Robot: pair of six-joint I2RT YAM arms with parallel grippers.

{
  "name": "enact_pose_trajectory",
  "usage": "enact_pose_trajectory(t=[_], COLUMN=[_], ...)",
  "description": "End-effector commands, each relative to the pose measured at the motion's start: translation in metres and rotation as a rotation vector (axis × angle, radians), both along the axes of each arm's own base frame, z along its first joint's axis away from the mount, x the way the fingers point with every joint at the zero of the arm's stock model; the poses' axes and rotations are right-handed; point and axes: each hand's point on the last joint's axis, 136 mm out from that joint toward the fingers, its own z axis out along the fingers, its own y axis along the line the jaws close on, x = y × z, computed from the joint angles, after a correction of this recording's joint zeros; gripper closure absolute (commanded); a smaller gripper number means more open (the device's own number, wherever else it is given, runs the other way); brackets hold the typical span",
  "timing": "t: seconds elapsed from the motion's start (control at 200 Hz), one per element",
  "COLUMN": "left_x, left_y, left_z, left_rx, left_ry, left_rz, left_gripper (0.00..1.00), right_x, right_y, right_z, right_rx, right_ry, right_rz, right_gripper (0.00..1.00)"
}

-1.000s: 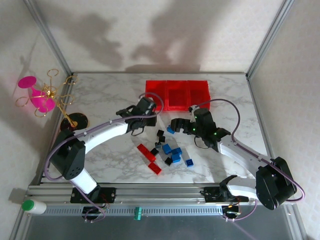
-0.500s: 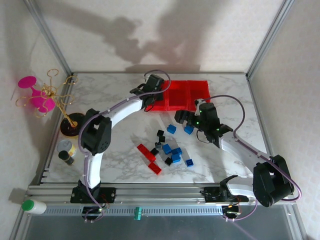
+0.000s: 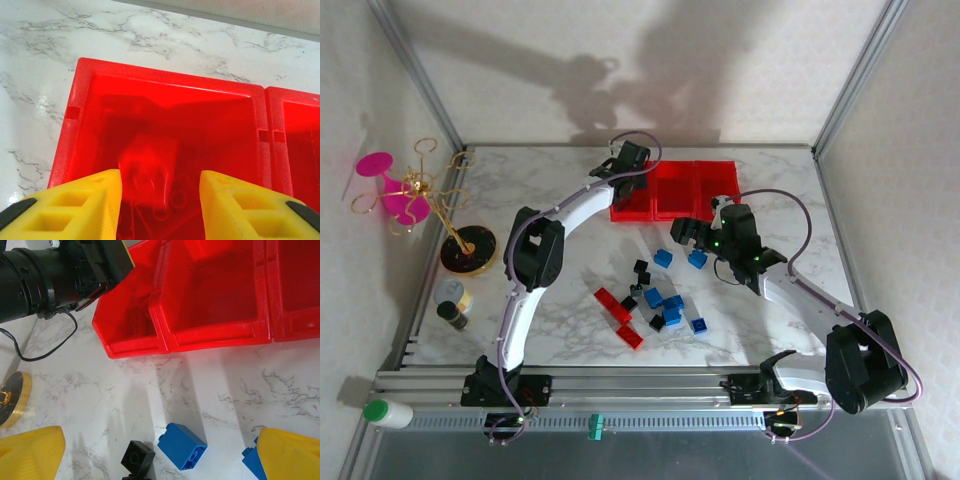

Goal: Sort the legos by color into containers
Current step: Place the lego in the container, then pick up the lego from the middle-left of the table.

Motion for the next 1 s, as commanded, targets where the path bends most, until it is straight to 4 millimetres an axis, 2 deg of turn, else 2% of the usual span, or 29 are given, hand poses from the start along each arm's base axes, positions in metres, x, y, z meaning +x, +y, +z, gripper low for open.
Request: enact_pose_trajectory(t=[0.0,0.205,0.3,0.421,0.726,0.996], left_x=[0.001,-0.024,-0.045,-0.074,-0.162,-0.231], left_y=[0.001,-0.003,-0.001,0.012,0.048,0.067], left_z=[0.034,0.073,0.081,0.084,0.059,0.02], left_rx=[-0.021,-0.11,-0.126,-0.12,-0.089,-0.074], left_ry=[-0.036,-0.055,-0.051,-0.039,0.047,0.164], left_rz=[0.0,-0.059,-0.09,-0.095,-0.078,-0.054], left_gripper=[0.55,0.54,0.54,0.53,0.51,0.47], right_x=[0.01,0.009,0.008,0.003,-0.017,-0.039], right_y=[0.002,0.005,0.005,0.007,0.019,0.032], right_z=[0.014,0.016,0.014,0.009,-0.008,-0.028], right_rx=[0.002,-0.011,-0.024,-0.035,-0.101,-0.155], right_ry=[-0.051,-0.069,-0.064,-0.05,-0.009,0.032], right_rz=[0.004,0.036,0.044,0.066,0.147,0.207], right_gripper=[0.01,0.01,0.01,0.01,0.01,0.01])
